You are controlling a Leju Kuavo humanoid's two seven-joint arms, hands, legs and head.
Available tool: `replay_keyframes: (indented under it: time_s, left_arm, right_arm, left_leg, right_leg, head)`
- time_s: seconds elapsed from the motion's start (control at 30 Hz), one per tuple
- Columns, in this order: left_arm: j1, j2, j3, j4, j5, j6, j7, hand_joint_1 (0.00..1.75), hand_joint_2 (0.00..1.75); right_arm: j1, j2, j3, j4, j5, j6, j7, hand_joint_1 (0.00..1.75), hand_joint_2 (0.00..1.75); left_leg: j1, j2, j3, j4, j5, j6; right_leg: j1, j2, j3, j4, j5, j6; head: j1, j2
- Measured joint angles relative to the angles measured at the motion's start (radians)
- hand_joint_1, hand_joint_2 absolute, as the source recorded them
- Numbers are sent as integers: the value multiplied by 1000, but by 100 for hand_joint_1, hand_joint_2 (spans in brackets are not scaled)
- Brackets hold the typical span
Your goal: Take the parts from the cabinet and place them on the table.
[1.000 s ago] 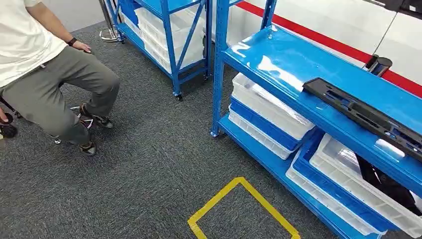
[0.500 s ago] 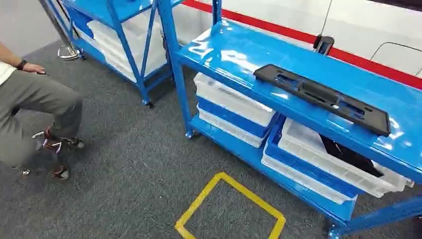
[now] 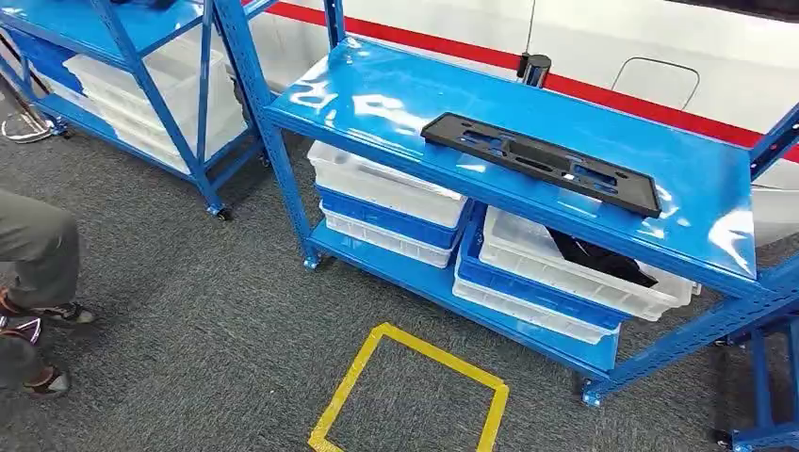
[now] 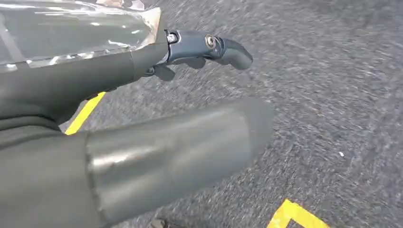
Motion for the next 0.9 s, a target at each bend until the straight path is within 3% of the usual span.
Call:
replay_keyframes:
  time_s: [0.03, 0.07, 0.1, 0.13, 0.2, 0.23, 0.27, 0.3, 0.33, 0.4, 0.43, 0.47, 0.5, 0.57, 0.6, 0.63, 0.67, 0.73, 0.77, 0.8, 0.9]
  left_arm:
    - [1, 0, 0, 0, 0, 0, 3, 0, 0]
    - [3, -1, 0, 0, 0, 0, 4, 0, 0]
    - [3, -1, 0, 0, 0, 0, 6, 0, 0]
    - [3, -1, 0, 0, 0, 0, 6, 0, 0]
    - [2, -3, 0, 0, 0, 0, 6, 0, 0]
    - [1, -4, 0, 0, 1, 0, 6, 0, 0]
    - [1, -2, 0, 0, 1, 0, 7, 0, 0]
    - [2, -3, 1, 0, 1, 0, 7, 0, 0]
    - [1, -3, 1, 0, 1, 0, 7, 0, 0]
    - [-3, -3, 1, 0, 1, 0, 7, 0, 0]
    - [-3, -3, 1, 0, 1, 0, 7, 0, 0]
    - [-4, -2, 1, 0, 0, 0, 7, 0, 0]
    - [-3, -2, 2, 0, 0, 0, 8, 0, 0]
    - [1, -2, 2, 0, 0, 0, 11, 0, 0]
    - [2, -2, 2, 0, 0, 0, 13, 0, 0]
    - [3, -2, 2, 0, -1, 0, 14, 0, 0]
    - [2, -2, 2, 0, -2, 0, 15, 0, 0]
    - [2, -2, 2, 0, -3, 0, 14, 0, 0]
    - [1, 0, 2, 0, -3, 0, 14, 0, 0]
    - [-1, 2, 2, 1, -4, 0, 15, 0, 0]
    - [-2, 1, 2, 0, -5, 0, 15, 0, 0]
  right_arm:
    - [-4, -1, 0, 0, 0, 0, 1, 0, 0]
    - [-4, -1, 1, 0, 0, 0, 3, 0, 0]
    - [-3, -1, 1, 0, 0, 0, 3, 0, 0]
    - [0, -1, 2, 0, 1, 0, 6, 0, 0]
    - [1, -4, 2, 0, 2, 0, 6, 0, 0]
    - [-1, -5, 3, 0, 3, 0, 6, 0, 0]
    - [-4, -3, 4, 0, 3, 0, 6, 0, 0]
    - [-7, -3, 4, 0, 3, 0, 6, 0, 0]
    - [-7, -2, 4, 0, 3, 0, 6, 0, 0]
    - [-4, -2, 4, 0, 3, 0, 6, 0, 0]
    - [-5, -3, 4, 0, 3, 0, 6, 0, 0]
    - [-6, -2, 4, 0, 3, 0, 6, 0, 0]
    - [-7, -2, 5, 0, 5, 1, 9, 0, 0]
    - [-7, -2, 9, 0, 9, 5, 9, 0, 0]
    - [-5, -2, 11, 0, 9, 5, 11, 0, 0]
    - [-4, -2, 11, 0, 8, 5, 13, 0, 0]
    - [-5, -2, 12, 0, 8, 6, 13, 0, 0]
    - [-6, -2, 13, 0, 7, 6, 13, 0, 0]
    - [-6, 0, 13, 0, 7, 6, 13, 0, 0]
    - [-6, 3, 13, 0, 7, 6, 13, 0, 0]
    - [-5, 3, 13, 0, 6, 6, 13, 0, 0]
  left_leg:
    - [-3, 17, -1, 0, -1, 0]
    - [-5, 34, -2, 0, -2, 1]
    - [-5, 48, -2, 1, -4, 1]
    - [-4, 61, -1, 1, -5, -2]
    - [-1, 83, 4, 3, -9, -8]
    - [0, 91, 7, 6, -13, -14]
    - [-7, 101, 12, 10, -19, -22]
    - [-10, 110, 18, 12, -28, -32]
    - [-11, 117, 23, 10, -31, -37]
    - [-9, 136, 34, 7, -35, -45]
    - [-1, 127, 33, 14, -42, -53]
    - [2, 74, 24, 44, -70, -59]
    - [3, 39, -7, 115, -119, -60]
    - [3, 18, -87, 276, -191, -61]
    - [3, 17, -118, 329, -201, -60]
    - [3, 17, -126, 329, -183, -56]
    - [3, 17, -113, 283, -142, -52]
    - [1, 11, -38, 107, -39, -37]
    - [-1, -7, -9, 37, -19, -25]
    - [-7, -3, -10, 33, -21, -24]
    - [-16, 2, -14, 29, -17, -13]
  right_leg:
    - [-3, -18, -46, 92, -43, -3]
    - [-6, -22, -83, 164, -70, -2]
    - [-8, -23, -104, 209, -80, 6]
    - [-10, -24, -95, 193, -68, 17]
    - [-17, -41, -5, 33, -4, 42]
    - [-19, -74, 50, -64, 26, 50]
    - [-16, -125, 70, -107, 39, 39]
    - [-4, -118, 69, -111, 46, 29]
    - [-5, -104, 69, -107, 44, 16]
    - [-2, -83, 67, -106, 44, 4]
    - [-24, -70, 81, -109, 50, -7]
    - [-22, -64, 78, -109, 52, -10]
    - [-20, -56, 76, -108, 55, -23]
    - [-13, -37, 73, -108, 57, -27]
    - [-9, -28, 73, -107, 56, -27]
    - [-6, -19, 75, -107, 56, -27]
    - [-4, -11, 76, -107, 56, -27]
    - [0, 3, 82, -107, 56, -27]
    - [-1, 7, 80, -107, 56, -27]
    - [12, 8, 78, -105, 54, -24]
    - [4, 10, 73, -112, 58, -10]
  head:
    - [1, 0]
    - [-1, 0]
    - [0, 0]
    - [0, 0]
    - [1, 0]
    - [1, 0]
    - [5, 0]
    - [5, 0]
    - [-1, 0]
    - [-1, 0]
    - [-1, 0]
    - [-8, 0]
    - [-11, 0]
    - [-13, 0]
    - [-12, 0]
    - [-13, 0]
    - [-12, 0]
    - [-13, 0]
    - [-12, 0]
    - [-11, 0]
    - [-12, 0]
